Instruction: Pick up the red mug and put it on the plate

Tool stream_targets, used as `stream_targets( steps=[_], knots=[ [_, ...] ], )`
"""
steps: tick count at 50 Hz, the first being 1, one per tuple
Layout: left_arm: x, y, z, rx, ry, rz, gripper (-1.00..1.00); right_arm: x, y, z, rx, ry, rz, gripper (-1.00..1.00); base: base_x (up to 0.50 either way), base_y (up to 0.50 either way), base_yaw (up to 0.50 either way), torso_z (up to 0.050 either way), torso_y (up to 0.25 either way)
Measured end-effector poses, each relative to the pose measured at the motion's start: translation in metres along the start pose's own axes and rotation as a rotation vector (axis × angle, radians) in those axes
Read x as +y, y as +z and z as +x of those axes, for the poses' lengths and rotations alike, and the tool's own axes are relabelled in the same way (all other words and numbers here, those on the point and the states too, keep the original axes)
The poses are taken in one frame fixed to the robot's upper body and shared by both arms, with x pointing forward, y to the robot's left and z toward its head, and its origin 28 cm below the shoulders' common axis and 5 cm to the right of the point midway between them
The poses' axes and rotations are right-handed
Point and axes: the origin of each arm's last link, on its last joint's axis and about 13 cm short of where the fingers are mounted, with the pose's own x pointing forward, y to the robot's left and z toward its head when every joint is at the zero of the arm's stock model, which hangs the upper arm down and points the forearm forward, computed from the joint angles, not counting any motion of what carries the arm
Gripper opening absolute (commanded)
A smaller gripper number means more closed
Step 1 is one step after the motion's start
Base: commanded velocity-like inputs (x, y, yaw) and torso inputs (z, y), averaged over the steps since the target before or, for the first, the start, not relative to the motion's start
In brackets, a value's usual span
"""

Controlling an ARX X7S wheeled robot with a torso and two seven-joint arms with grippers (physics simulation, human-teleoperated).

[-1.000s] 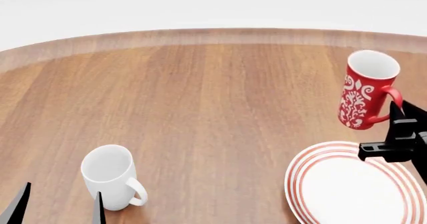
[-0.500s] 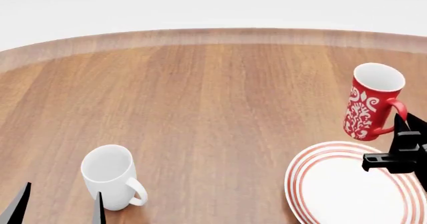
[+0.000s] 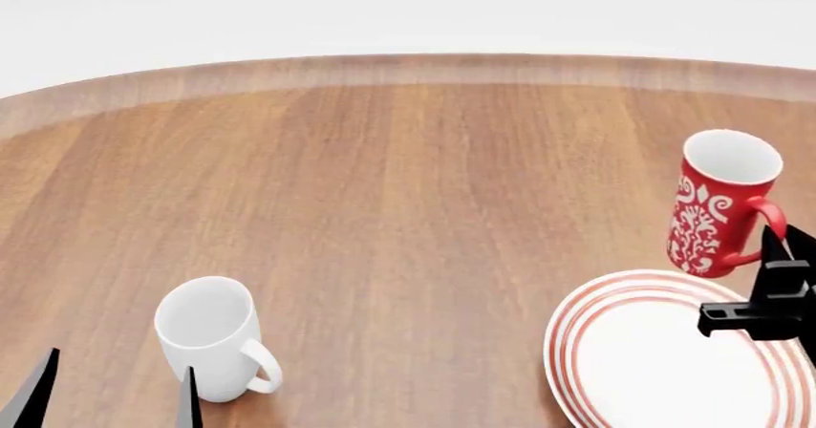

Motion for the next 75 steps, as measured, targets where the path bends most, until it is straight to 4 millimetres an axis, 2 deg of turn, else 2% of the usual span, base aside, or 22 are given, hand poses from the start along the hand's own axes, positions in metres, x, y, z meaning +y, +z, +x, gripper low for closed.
stream_targets(
  steps=[75],
  knots=[
    [0.0001,-0.0002,0.0005,-0.030,-0.005,0.003,1.00,0.0022,-0.0074,0.0055,-0.021,-0.029,0.019,-1.00,0.00,0.00,0.00,0.002,-0.088]
  ],
)
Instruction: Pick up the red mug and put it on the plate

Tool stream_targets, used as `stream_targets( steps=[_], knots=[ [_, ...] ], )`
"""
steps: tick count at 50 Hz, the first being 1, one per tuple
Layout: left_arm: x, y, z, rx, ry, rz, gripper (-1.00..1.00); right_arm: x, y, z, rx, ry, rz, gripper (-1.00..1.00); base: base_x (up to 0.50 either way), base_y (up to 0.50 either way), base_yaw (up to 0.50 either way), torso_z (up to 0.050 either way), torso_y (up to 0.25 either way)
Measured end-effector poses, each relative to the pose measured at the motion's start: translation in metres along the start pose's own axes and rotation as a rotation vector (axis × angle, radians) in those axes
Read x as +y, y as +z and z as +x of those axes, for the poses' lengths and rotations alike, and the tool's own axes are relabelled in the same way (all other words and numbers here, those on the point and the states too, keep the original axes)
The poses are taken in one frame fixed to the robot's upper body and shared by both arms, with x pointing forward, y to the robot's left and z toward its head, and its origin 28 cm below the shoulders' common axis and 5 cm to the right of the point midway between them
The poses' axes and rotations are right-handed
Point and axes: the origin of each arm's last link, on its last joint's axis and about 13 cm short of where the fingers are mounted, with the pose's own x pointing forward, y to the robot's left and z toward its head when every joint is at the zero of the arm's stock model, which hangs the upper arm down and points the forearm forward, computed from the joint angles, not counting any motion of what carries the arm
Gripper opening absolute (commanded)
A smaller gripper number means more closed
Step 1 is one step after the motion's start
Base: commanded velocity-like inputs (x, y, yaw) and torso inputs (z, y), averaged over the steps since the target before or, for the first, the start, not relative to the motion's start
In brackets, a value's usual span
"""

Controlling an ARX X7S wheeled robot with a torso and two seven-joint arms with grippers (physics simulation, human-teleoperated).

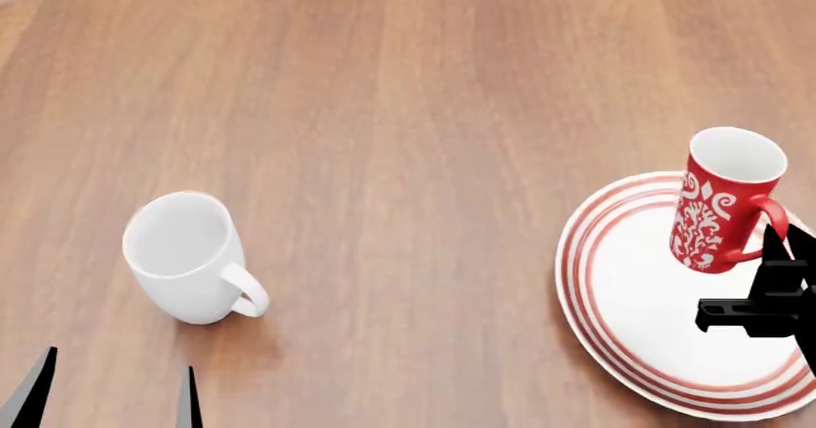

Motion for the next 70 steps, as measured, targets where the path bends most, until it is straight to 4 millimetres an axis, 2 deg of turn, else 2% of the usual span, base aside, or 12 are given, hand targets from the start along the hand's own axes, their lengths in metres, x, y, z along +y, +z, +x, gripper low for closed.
stream_targets(
  steps=[19,40,70],
  knots=[
    [0.0000,0.0000,0.0000,0.000,0.001,-0.003,1.00,-0.0011,-0.0011,0.0004,-0.002,-0.009,-0.002,-1.00,0.00,0.00,0.00,0.002,-0.092],
    [-0.0002,-0.0001,0.0000,-0.001,0.004,-0.018,1.00,-0.0009,0.0052,0.0001,-0.036,-0.013,-0.004,-1.00,0.00,0.00,0.00,0.000,-0.004],
    [-0.0003,-0.0001,0.0000,-0.003,0.007,-0.024,1.00,0.0028,-0.0041,0.0070,-0.038,-0.053,-0.023,-1.00,0.00,0.00,0.00,0.000,0.000]
  ],
)
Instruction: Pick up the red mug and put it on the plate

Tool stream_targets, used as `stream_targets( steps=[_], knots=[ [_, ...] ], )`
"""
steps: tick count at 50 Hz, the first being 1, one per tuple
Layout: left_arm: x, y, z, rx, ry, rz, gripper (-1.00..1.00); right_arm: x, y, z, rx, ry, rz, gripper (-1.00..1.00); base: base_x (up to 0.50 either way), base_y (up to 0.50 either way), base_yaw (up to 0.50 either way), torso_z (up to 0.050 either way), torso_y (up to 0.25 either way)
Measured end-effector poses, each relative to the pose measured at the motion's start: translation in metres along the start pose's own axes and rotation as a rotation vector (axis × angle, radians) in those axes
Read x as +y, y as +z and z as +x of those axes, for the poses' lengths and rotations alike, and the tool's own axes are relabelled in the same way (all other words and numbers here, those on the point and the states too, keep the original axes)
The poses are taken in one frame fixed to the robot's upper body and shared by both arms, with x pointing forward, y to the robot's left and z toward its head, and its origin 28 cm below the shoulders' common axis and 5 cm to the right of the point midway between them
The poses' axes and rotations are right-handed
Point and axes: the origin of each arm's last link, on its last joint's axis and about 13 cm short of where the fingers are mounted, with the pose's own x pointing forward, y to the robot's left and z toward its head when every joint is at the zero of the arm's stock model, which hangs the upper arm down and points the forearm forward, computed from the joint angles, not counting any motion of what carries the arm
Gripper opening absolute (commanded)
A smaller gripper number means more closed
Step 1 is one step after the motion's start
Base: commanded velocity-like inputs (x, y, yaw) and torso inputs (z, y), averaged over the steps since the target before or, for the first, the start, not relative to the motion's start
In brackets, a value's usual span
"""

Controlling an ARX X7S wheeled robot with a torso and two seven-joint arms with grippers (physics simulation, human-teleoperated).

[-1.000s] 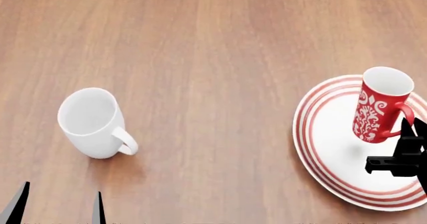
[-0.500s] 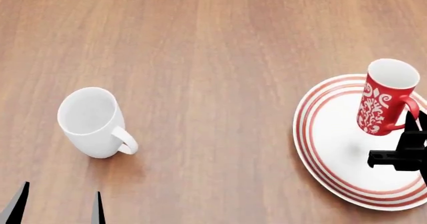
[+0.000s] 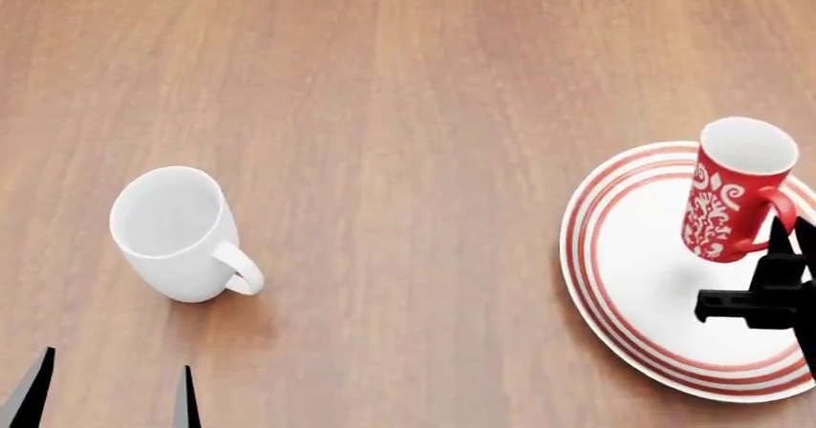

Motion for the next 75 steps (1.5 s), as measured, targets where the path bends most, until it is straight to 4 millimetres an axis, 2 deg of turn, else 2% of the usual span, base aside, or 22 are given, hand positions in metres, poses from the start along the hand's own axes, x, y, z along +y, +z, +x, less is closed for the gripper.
stream_targets(
  steps=[45,75],
  knots=[
    [0.000,0.000,0.000,0.000,0.001,0.000,1.00,0.002,-0.018,0.000,0.030,0.003,0.020,-1.00,0.00,0.00,0.00,0.000,0.000],
    [0.000,0.000,0.000,0.000,-0.002,-0.002,1.00,0.003,-0.021,-0.002,0.047,0.013,0.008,-1.00,0.00,0.00,0.00,0.000,0.001]
  ],
)
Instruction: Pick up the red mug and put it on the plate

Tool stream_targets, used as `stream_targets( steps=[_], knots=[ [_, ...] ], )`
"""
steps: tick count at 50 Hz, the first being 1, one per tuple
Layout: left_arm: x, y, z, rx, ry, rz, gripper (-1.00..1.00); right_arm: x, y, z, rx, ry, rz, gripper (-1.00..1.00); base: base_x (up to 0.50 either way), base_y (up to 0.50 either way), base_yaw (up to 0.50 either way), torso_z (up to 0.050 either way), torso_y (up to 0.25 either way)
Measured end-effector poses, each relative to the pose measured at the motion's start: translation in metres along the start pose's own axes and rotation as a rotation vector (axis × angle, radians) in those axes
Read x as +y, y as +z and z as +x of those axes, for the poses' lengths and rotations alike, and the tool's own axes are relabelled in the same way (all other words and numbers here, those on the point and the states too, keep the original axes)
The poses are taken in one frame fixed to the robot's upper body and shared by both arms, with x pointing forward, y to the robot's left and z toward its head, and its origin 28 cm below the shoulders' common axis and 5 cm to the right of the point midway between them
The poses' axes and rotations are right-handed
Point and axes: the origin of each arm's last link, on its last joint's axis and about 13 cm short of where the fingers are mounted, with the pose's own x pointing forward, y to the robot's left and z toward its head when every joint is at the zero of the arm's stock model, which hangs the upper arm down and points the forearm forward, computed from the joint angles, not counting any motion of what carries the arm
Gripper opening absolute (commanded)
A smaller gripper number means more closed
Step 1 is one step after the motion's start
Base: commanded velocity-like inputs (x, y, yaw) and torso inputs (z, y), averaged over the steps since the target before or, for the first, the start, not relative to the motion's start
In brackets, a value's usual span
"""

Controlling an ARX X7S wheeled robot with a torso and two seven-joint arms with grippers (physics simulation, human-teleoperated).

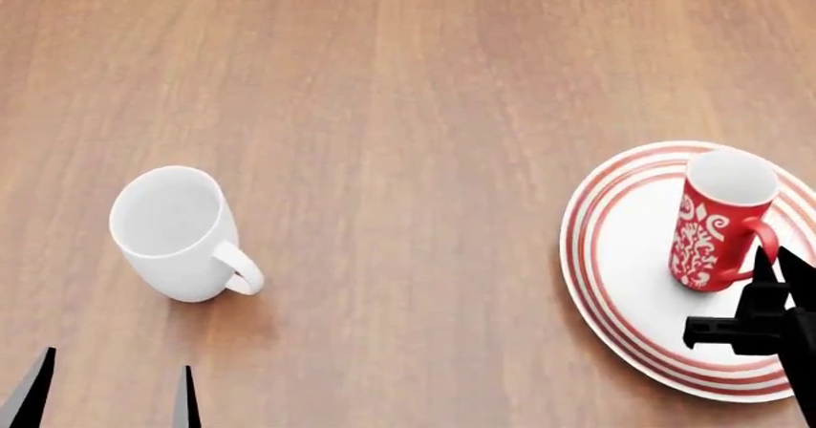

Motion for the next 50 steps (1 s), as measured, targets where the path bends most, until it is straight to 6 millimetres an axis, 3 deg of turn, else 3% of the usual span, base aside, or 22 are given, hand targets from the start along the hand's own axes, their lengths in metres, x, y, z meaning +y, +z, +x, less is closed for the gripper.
stream_targets(
  steps=[20,21,50],
  knots=[
    [0.000,0.000,0.000,-0.004,-0.003,-0.001,1.00,-0.001,-0.002,0.000,0.005,0.005,-0.006,-1.00,0.00,0.00,0.00,0.000,0.000],
    [0.000,0.000,0.000,-0.004,-0.003,-0.001,1.00,-0.001,-0.002,-0.001,0.006,0.006,-0.006,1.00,0.00,0.00,0.00,0.000,0.000],
    [0.000,0.000,0.000,-0.011,-0.008,-0.001,1.00,-0.007,-0.009,-0.013,0.032,-0.014,-0.004,1.00,0.00,0.00,0.00,0.000,0.000]
  ],
)
